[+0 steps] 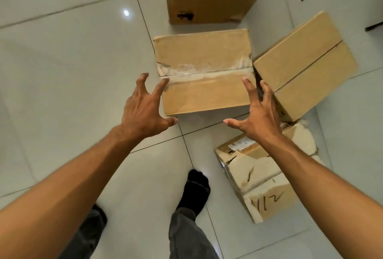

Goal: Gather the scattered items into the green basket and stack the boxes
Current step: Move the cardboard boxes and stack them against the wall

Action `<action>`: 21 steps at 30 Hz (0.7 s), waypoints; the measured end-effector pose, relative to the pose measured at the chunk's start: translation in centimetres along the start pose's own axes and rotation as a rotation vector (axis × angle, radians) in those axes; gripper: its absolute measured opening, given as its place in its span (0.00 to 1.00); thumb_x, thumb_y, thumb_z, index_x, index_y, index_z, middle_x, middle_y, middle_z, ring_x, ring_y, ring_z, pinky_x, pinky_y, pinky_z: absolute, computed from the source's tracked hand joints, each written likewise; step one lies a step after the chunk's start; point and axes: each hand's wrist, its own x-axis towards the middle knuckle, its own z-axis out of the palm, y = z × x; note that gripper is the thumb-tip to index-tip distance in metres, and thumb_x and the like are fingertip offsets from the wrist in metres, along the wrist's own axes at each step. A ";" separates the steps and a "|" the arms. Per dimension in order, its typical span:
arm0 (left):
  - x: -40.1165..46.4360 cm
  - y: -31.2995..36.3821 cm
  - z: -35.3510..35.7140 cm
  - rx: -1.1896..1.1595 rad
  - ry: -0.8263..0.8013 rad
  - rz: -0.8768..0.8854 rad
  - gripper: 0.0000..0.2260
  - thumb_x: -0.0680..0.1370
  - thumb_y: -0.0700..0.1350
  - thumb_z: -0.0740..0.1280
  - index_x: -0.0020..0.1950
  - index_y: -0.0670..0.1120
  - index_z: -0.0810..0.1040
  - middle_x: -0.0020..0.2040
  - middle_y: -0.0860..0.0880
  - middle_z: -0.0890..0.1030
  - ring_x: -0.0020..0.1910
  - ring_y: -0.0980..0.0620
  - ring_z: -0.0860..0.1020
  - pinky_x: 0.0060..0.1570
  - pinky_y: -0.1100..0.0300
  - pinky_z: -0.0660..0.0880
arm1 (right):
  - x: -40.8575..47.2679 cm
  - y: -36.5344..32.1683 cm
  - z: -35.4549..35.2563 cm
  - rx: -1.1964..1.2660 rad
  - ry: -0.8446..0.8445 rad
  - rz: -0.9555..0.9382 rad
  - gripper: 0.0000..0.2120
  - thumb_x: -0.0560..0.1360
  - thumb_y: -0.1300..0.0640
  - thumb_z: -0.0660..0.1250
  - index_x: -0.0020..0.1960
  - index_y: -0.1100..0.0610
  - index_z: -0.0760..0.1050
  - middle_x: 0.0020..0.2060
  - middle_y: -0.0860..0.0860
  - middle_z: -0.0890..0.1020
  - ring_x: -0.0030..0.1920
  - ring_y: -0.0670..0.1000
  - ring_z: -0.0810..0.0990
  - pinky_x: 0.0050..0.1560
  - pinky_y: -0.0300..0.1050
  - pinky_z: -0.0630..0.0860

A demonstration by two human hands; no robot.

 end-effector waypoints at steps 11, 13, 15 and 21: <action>4.5 0.5 6.5 -0.363 -0.148 -0.127 0.59 0.60 0.55 0.82 0.77 0.61 0.42 0.71 0.40 0.59 0.64 0.37 0.71 0.62 0.47 0.71 | 5.2 1.0 6.8 -0.056 0.004 0.124 0.59 0.61 0.44 0.83 0.76 0.29 0.44 0.77 0.60 0.48 0.72 0.64 0.57 0.66 0.62 0.66; 3.4 0.2 5.5 -0.292 -0.081 -0.143 0.58 0.58 0.55 0.82 0.77 0.60 0.46 0.69 0.41 0.60 0.65 0.38 0.68 0.60 0.45 0.72 | 3.8 -0.1 6.4 -0.081 0.043 0.108 0.58 0.61 0.41 0.82 0.78 0.32 0.46 0.73 0.62 0.56 0.68 0.64 0.61 0.62 0.57 0.65; 2.2 -0.8 3.9 -0.230 -0.003 -0.149 0.55 0.57 0.56 0.82 0.76 0.59 0.52 0.66 0.42 0.62 0.65 0.39 0.65 0.57 0.44 0.73 | 2.4 -1.8 5.6 -0.080 0.068 0.114 0.59 0.58 0.37 0.81 0.78 0.33 0.48 0.69 0.62 0.60 0.64 0.61 0.63 0.59 0.54 0.63; -1.9 -5.4 -3.8 -0.231 0.137 -0.170 0.48 0.57 0.57 0.80 0.72 0.58 0.59 0.62 0.44 0.63 0.62 0.41 0.66 0.51 0.47 0.74 | -0.2 -10.0 1.3 -0.025 0.094 0.009 0.55 0.57 0.36 0.81 0.77 0.34 0.54 0.64 0.60 0.61 0.63 0.61 0.62 0.60 0.59 0.68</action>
